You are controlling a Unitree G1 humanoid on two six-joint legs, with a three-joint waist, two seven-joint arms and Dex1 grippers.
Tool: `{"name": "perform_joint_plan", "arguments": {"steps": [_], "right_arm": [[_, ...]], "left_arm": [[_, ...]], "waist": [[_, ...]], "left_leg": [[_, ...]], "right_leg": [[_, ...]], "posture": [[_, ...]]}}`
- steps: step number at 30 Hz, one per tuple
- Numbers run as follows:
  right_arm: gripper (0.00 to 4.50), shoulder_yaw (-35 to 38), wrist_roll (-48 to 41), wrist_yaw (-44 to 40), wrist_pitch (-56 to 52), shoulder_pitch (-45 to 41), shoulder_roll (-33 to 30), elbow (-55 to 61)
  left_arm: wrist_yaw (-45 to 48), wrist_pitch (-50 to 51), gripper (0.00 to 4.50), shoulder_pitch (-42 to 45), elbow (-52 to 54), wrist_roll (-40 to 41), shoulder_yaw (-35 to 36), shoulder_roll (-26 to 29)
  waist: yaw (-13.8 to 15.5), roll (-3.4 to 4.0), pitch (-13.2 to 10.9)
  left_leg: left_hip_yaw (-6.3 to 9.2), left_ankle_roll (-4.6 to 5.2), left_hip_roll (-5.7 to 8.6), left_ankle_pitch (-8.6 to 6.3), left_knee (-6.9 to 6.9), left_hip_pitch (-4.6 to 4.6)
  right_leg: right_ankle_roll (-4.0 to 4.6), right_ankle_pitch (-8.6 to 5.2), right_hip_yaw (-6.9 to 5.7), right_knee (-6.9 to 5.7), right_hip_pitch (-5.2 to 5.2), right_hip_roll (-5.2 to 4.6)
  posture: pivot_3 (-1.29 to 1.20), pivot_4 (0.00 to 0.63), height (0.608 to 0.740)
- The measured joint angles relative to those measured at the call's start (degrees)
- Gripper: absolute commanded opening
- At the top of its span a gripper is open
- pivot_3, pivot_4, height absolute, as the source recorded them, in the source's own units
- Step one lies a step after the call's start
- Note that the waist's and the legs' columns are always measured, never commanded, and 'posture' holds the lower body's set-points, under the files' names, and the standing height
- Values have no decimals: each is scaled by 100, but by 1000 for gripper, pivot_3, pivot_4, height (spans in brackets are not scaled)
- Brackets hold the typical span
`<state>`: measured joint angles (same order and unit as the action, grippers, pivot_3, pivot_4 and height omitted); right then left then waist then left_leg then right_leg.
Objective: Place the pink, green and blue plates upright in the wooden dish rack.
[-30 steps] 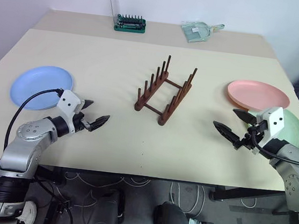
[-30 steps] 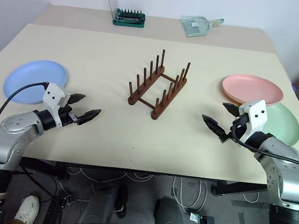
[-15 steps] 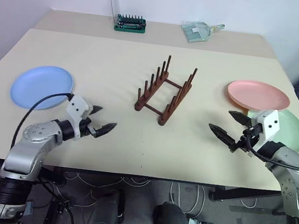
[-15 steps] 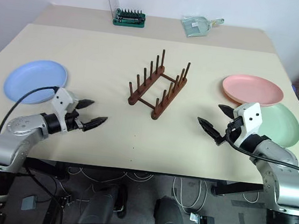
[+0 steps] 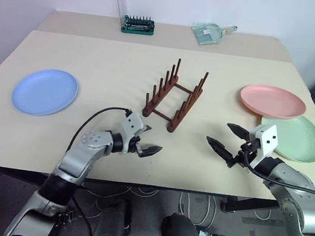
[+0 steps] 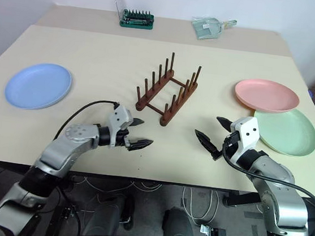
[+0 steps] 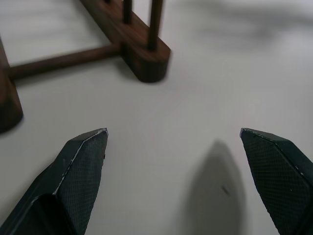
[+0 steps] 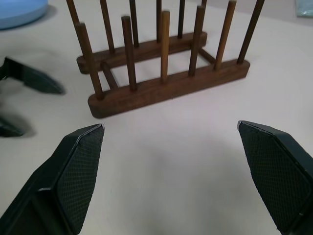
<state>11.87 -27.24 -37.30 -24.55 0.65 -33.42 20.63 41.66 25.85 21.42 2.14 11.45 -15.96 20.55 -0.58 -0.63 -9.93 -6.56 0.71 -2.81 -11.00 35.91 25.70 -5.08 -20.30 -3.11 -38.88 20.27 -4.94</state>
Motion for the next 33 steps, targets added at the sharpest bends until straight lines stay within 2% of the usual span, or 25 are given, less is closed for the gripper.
{"name": "perform_joint_plan", "arguments": {"steps": [6, 16, 27, 33], "right_arm": [[4463, -6, 11, 91, 83, 67, 94, 0], [4463, -115, 124, 96, 203, -89, 149, -89], [4463, -127, 128, 105, 245, -33, 157, -89], [4463, -127, 127, 128, 244, 1, 184, -88]], "left_arm": [[-527, -4, 4500, 234, -405, -295, -110, -748], [-1064, -176, 4500, 640, -1064, -631, -106, -1227], [-1893, -503, 4500, 949, -1744, -842, 227, -1341], [-1823, -548, 4500, 1013, -1864, -843, 330, -1383]], "waist": [[17, 0, 2], [10, 0, 4], [-39, 2, 5], [-22, 2, 5]], "left_leg": [[2, 3, 1, -2, 8, -1], [4, 5, 1, -3, 8, -12], [4, 4, -4, -3, 3, -28], [4, 3, -2, -3, 2, -27]], "right_leg": [[-1, 0, -2, 1, -7, -2], [-1, 0, -3, 4, -19, -2], [0, 0, -2, 4, -27, 2], [0, 0, -2, 4, -27, 1]], "posture": [[0, 150, 732], [0, 150, 732], [0, 150, 732], [0, 150, 732]]}}
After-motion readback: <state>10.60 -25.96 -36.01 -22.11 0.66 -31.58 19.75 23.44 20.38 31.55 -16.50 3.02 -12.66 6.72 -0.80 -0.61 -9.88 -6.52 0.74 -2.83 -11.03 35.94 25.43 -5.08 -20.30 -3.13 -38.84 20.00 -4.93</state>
